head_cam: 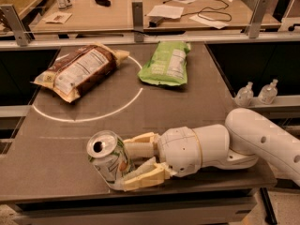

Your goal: Place 7up can upright

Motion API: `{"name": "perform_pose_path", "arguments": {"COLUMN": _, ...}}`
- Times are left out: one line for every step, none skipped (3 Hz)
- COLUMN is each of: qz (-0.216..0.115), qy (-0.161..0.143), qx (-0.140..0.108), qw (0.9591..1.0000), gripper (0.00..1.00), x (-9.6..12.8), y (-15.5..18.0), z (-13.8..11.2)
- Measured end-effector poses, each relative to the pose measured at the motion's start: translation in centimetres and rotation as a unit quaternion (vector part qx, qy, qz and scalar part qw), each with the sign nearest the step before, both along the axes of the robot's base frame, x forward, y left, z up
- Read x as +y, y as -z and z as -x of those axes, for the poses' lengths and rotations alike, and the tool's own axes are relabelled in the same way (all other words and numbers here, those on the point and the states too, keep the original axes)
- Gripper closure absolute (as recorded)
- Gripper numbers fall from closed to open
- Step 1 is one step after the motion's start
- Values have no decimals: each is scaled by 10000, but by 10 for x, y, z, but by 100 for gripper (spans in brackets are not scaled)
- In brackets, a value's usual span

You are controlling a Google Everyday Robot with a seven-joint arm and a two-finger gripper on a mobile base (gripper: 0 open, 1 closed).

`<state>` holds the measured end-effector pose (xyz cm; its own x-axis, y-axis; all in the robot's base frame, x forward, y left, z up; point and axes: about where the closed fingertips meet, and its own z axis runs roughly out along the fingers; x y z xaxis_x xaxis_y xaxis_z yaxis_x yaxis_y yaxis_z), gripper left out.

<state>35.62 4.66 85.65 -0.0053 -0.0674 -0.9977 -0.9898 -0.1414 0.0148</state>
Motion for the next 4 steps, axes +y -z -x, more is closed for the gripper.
{"name": "perform_pose_path", "arguments": {"qz": 52, "qy": 7, "qx": -114, "qw": 9999, "gripper": 0, "x": -4, "y": -3, "z": -2}}
{"name": "perform_pose_path", "arguments": {"qz": 74, "qy": 24, "qx": -175, "qw": 9998, "gripper": 0, "x": -6, "y": -8, "z": -5}}
{"name": "perform_pose_path", "arguments": {"qz": 165, "qy": -30, "qx": -194, "qw": 9997, "gripper": 0, "x": -12, "y": -12, "z": -10}}
{"name": "perform_pose_path", "arguments": {"qz": 452, "qy": -302, "qx": -251, "qw": 9982, "gripper": 0, "x": -22, "y": -17, "z": -17}}
